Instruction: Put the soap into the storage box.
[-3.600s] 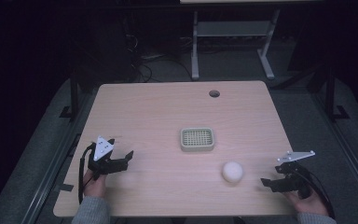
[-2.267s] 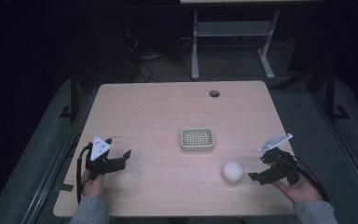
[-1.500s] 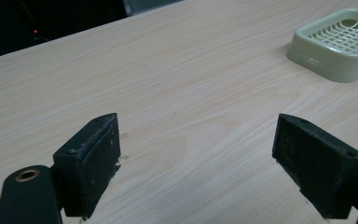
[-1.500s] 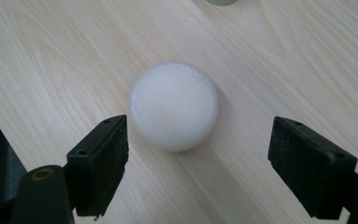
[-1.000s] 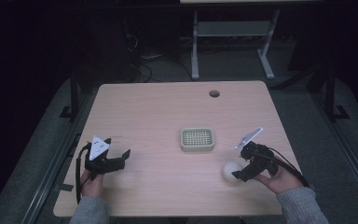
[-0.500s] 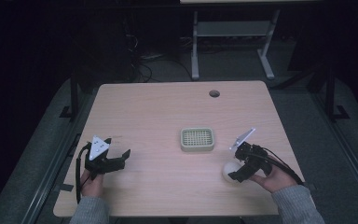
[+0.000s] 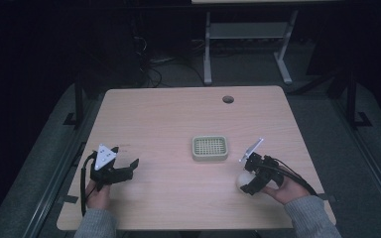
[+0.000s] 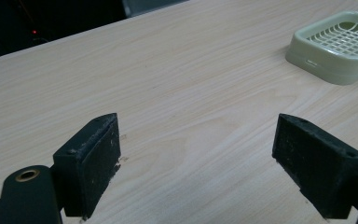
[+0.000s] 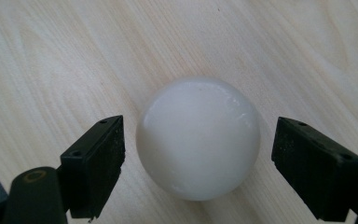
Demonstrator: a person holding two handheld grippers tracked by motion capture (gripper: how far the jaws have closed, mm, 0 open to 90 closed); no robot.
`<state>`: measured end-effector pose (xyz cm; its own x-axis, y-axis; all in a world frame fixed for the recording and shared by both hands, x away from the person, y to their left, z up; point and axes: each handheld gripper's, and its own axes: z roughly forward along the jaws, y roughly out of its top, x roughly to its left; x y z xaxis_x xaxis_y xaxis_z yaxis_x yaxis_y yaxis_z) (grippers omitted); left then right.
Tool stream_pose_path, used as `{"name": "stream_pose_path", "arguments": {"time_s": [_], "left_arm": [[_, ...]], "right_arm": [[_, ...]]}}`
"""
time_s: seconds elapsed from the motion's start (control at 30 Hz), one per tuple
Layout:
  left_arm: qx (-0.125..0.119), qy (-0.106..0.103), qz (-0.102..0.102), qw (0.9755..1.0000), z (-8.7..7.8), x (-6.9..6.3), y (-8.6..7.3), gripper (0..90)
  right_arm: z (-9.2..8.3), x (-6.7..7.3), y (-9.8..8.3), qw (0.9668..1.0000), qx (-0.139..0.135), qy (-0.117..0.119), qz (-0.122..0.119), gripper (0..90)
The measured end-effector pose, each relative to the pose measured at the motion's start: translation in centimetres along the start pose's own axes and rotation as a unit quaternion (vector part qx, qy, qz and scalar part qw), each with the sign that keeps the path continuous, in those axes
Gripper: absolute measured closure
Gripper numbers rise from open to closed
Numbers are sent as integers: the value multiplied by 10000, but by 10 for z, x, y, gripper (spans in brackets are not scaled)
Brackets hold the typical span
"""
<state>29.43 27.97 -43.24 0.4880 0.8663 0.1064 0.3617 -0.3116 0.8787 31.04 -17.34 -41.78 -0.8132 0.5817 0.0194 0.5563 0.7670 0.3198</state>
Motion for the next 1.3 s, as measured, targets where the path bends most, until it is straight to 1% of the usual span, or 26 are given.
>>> {"name": "stream_pose_path", "arguments": {"time_s": [0.27,0.33,0.53,0.6,0.67,0.9,1.07,1.27,1.3], "left_arm": [[14,3,3,10000,0,0,0,149],[10,3,5,10000,0,0,0,148],[9,0,1,10000,0,0,0,148],[12,-2,-8,10000,0,0,0,149],[5,-3,-9,10000,0,0,0,148],[-2,-4,-13,10000,0,0,0,149],[-3,-4,-24,10000,0,1,0,148],[-5,-6,-17,10000,0,1,1,149],[-4,-5,-19,10000,0,1,1,148]], "right_arm": [[12,-1,3,9998,211,13,-40,166],[14,-1,4,9996,263,-23,-73,166],[19,0,5,9993,374,-31,-86,167],[22,0,6,9988,473,-58,-114,169],[23,0,6,9988,486,-45,-91,170],[27,0,7,9981,589,-79,-166,198],[26,1,7,9980,604,-60,-171,227],[26,2,8,9978,640,-42,-147,231],[26,2,8,9979,629,-72,-167,232]]}}
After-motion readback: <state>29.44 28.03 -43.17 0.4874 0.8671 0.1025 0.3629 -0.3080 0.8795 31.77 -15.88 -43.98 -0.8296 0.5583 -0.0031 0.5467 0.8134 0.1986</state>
